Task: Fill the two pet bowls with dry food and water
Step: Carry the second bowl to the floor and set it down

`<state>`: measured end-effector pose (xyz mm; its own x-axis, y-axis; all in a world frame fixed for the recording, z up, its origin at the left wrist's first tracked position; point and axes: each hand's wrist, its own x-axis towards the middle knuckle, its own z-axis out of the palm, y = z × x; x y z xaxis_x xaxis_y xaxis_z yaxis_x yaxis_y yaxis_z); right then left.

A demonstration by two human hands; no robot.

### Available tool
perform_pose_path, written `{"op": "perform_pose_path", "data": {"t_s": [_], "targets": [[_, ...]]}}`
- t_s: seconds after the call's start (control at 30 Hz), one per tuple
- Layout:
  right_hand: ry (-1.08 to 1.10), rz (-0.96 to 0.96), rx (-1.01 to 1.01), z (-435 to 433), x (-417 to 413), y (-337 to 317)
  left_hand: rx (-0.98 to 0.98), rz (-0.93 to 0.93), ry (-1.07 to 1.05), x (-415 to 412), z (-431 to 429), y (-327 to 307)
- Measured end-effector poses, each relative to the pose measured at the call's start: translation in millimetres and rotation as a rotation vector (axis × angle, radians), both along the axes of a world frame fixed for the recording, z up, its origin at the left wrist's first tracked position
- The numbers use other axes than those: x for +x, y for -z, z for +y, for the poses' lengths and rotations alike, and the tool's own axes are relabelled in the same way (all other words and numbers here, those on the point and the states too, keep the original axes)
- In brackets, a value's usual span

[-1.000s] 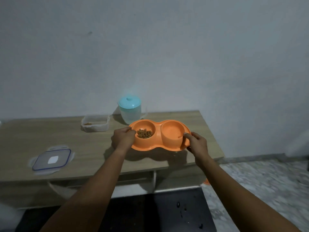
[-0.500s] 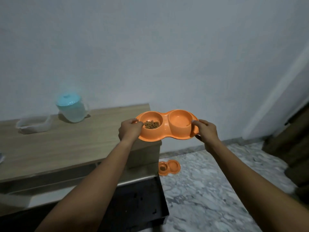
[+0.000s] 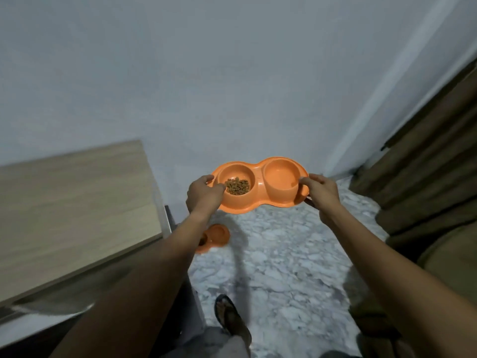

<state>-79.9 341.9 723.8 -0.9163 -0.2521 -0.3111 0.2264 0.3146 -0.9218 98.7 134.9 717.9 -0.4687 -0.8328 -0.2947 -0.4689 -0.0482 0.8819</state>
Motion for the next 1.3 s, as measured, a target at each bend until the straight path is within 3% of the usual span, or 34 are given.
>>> {"op": "perform_pose_path", "data": {"t_s": [0.2, 0.4, 0.6, 0.73, 0.97, 1.1, 1.2, 1.3], "targets": [[0.008, -0.103, 0.114, -20.2, -90.6, 76.2, 0.042, -0.134, 0.0, -97.5, -13.2, 85.1], [0.005, -0.208, 0.18, -56.0, -191.7, 219.9, 0.063, -0.243, -0.095, -195.2, -26.5, 223.7], [-0.053, -0.269, 0.219, -84.4, -278.0, 451.8, 0.202, -0.233, -0.36, -276.3, -23.5, 461.2], [-0.12, -0.265, 0.25, -93.3, -325.3, 617.0, 0.208, -0.243, -0.424, -316.6, -26.4, 615.4], [-0.172, -0.263, 0.301, -100.3, -372.2, 826.2, 0.182, -0.285, -0.45, -341.0, -26.0, 781.8], [-0.181, -0.211, 0.328, -97.8, -378.5, 874.3, 0.126, -0.301, -0.41, -344.5, -24.7, 815.9], [-0.201, -0.122, 0.389, -108.4, -361.7, 844.4, 0.155, -0.325, -0.37, -344.5, -26.5, 821.2], [-0.285, -0.149, 0.467, -113.7, -348.3, 809.2, 0.188, -0.32, -0.308, -343.0, -24.3, 800.7]]}}
